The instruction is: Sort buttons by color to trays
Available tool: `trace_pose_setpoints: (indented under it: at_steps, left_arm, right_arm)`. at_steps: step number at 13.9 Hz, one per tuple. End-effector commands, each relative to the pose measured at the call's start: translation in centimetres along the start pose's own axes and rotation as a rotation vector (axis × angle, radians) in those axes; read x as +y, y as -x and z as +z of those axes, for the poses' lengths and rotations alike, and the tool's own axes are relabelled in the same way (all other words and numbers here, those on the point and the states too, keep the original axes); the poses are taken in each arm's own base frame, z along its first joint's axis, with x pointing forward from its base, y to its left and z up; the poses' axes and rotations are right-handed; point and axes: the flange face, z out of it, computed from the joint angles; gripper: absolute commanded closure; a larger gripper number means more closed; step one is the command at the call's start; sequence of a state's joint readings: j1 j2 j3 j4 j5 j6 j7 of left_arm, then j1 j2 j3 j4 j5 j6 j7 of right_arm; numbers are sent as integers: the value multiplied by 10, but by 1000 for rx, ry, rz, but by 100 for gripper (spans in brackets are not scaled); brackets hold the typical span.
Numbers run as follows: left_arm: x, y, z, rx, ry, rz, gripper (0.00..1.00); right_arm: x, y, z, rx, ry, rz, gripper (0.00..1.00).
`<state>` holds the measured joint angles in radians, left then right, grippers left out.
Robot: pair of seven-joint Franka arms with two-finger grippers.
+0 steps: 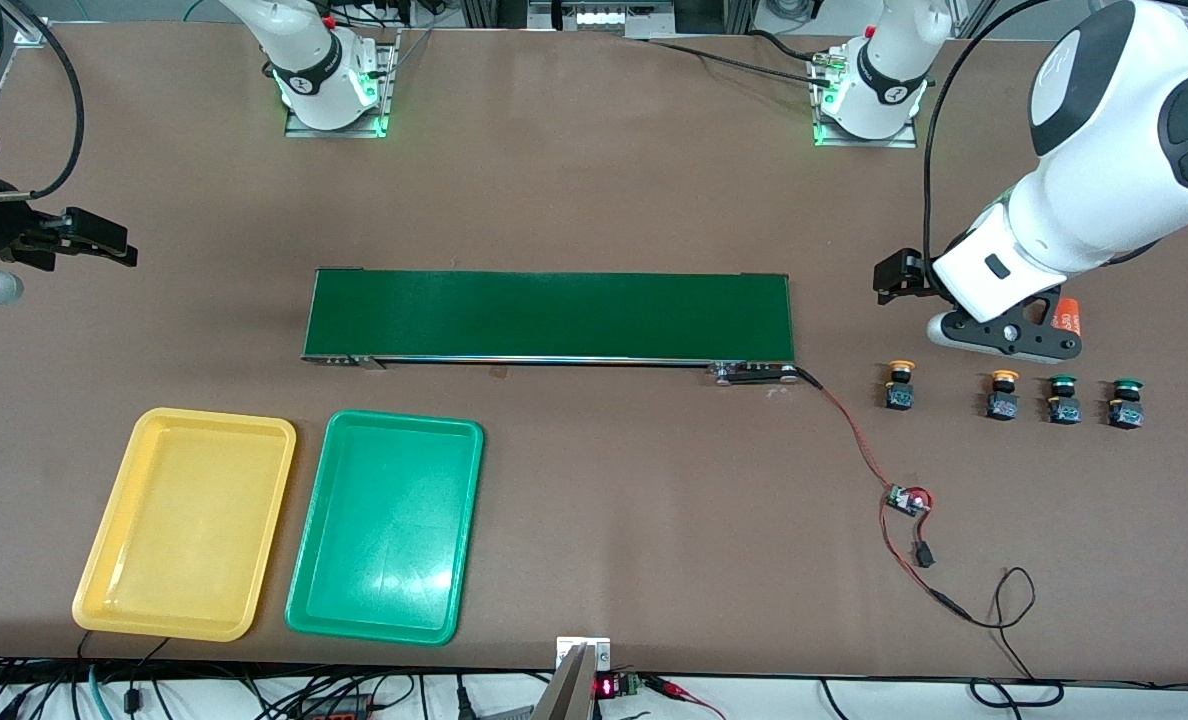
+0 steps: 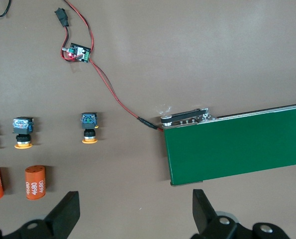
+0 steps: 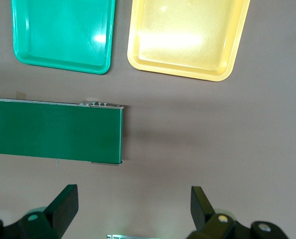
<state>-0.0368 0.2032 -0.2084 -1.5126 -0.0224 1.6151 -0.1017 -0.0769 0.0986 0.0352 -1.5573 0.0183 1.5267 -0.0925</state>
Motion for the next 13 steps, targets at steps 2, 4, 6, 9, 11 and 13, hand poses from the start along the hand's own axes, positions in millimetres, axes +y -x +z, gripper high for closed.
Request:
trace_pose_setpoints:
  at_steps: [2,4,6,9,11,13]
  left_arm:
    - [-1,-3,-6,8,7,-10,0]
    - [3,-3,-6,10,2,-7,0]
    - [1,-3,-6,8,5,-10,0]
    - [2,-2,-8,16,-36,1,0]
    - [-4,-1,-11,15,-29,-15,0]
    - [-8,5,-13,-31,-46,-4,0]
  right_arm:
    - [2,-1,-5,7,-1,0,0]
    - [2,-1,-5,7,-1,0,0]
    - [2,-1,-5,8,-2,1,0]
    - [0,-1,-5,9,-6,1,0]
    - [1,-2,-4,11,-10,3,0]
    - [-1,-6,-4,29,-11,0,0]
